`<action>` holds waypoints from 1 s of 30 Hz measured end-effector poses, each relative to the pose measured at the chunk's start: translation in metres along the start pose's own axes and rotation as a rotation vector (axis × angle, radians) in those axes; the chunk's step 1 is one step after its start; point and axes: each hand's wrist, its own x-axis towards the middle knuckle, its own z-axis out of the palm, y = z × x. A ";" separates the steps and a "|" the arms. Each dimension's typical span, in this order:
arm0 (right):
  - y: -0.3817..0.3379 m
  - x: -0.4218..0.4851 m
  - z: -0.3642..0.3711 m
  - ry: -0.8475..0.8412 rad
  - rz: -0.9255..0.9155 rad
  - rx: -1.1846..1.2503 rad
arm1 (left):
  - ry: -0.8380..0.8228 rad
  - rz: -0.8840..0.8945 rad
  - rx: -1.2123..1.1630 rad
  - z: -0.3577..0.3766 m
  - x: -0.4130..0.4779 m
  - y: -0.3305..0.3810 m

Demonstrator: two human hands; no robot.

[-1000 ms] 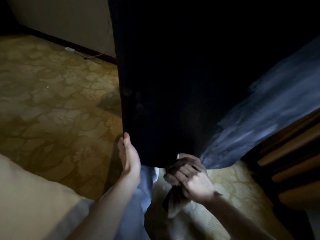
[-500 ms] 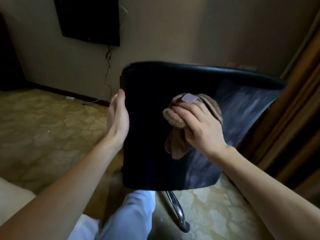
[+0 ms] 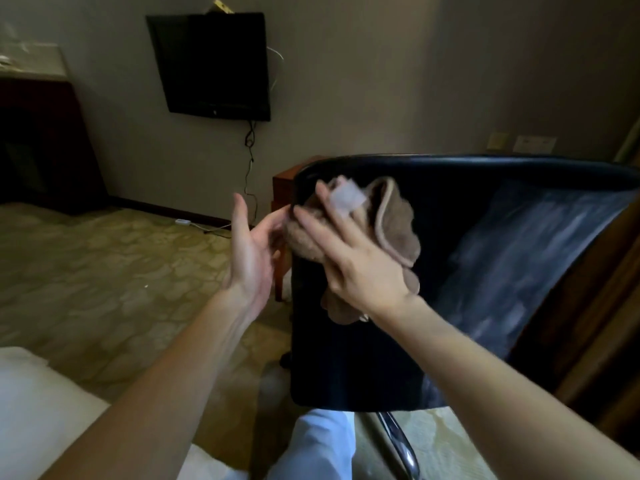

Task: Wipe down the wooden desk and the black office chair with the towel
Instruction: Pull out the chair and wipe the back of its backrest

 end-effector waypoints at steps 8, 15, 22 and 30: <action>-0.031 -0.090 0.093 -0.557 -0.155 -0.189 | -0.134 0.001 0.090 -0.024 0.010 -0.001; -0.034 -0.100 0.102 -0.752 -0.198 -0.170 | 0.002 0.058 0.041 -0.020 0.011 -0.015; -0.006 -0.115 0.037 -0.336 -0.270 -0.050 | 0.429 0.234 0.268 0.032 -0.010 -0.038; 0.031 -0.061 -0.093 0.187 0.006 -0.098 | 0.250 0.997 0.910 0.104 -0.016 0.004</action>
